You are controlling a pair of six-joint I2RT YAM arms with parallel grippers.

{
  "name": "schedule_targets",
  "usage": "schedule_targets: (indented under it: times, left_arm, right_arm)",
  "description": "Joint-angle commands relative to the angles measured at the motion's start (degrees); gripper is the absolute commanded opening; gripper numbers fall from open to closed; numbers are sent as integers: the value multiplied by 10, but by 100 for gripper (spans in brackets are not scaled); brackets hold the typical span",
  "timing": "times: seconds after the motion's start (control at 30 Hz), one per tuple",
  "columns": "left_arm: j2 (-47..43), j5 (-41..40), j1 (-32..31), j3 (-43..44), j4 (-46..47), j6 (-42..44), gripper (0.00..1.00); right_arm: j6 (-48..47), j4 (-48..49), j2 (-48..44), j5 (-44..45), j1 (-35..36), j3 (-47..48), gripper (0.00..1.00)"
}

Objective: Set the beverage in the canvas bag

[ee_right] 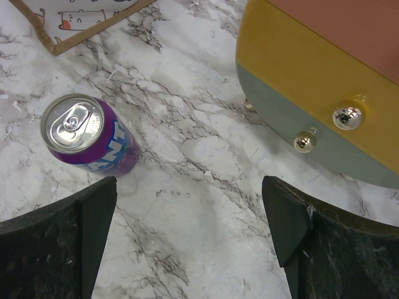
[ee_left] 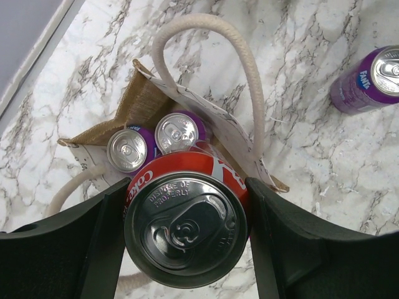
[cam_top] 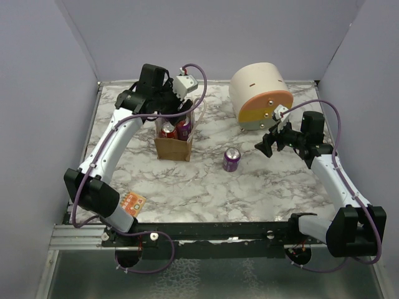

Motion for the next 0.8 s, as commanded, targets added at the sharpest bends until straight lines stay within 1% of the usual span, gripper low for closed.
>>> schedule_targets:
  times: [0.0,0.23,0.53,0.77]
  left_arm:
    - [19,-8,-1,-5,62,-23,0]
    - [31,17,-1,-48,61,-31,0]
    - [36,27,-1,-83,57,-36,0]
    - [39,14,-1,-97,33,-35,0]
  right_arm:
    - [-6,17,-11,-12,-3,1,100]
    - [-7,16,-8,-13,-2,0,100]
    - [-8,16,-7,-14,-3,1,100]
    - [-10,16,-8,-12,-3,-1,100]
